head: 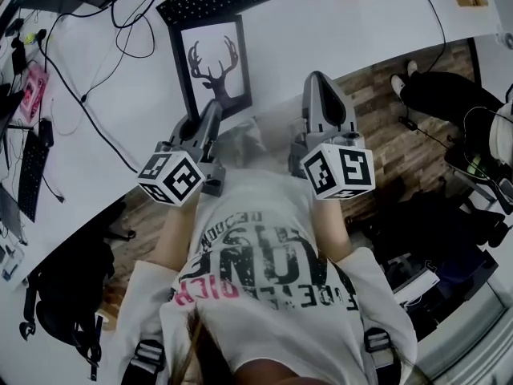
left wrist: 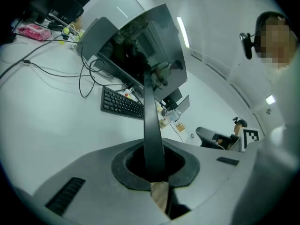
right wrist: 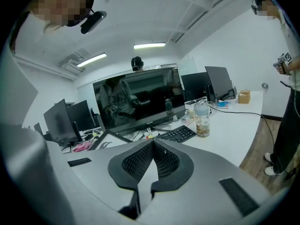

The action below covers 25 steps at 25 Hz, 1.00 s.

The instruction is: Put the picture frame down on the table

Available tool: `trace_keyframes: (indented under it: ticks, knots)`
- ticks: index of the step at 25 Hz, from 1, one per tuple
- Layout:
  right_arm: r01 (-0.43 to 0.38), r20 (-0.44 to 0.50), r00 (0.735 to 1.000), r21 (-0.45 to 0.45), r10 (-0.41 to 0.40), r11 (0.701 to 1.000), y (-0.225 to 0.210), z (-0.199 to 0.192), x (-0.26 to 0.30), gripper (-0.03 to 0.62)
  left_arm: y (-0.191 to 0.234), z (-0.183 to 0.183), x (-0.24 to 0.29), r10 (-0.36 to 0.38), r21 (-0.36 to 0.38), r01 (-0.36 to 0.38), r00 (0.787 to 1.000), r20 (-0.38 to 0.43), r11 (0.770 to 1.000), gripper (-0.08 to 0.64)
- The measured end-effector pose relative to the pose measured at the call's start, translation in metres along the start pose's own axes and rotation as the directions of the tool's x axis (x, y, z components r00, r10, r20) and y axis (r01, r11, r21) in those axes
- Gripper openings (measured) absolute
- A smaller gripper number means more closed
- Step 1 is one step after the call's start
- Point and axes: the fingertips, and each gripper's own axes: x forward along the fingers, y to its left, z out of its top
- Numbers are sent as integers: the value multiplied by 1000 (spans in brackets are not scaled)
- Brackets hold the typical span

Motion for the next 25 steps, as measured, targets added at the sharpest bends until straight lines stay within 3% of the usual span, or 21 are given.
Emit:
trace_keyframes:
  ticks: [8, 25]
  knots:
    - [-7, -22, 1000, -4, 6, 1000, -3, -8, 6, 0, 15, -25, 16, 21, -19, -22, 998, -56, 1000, 20]
    - [-45, -83, 996, 2, 45, 999, 6, -29, 24, -2, 38, -51, 29, 36, -131, -45, 997, -73, 990, 20]
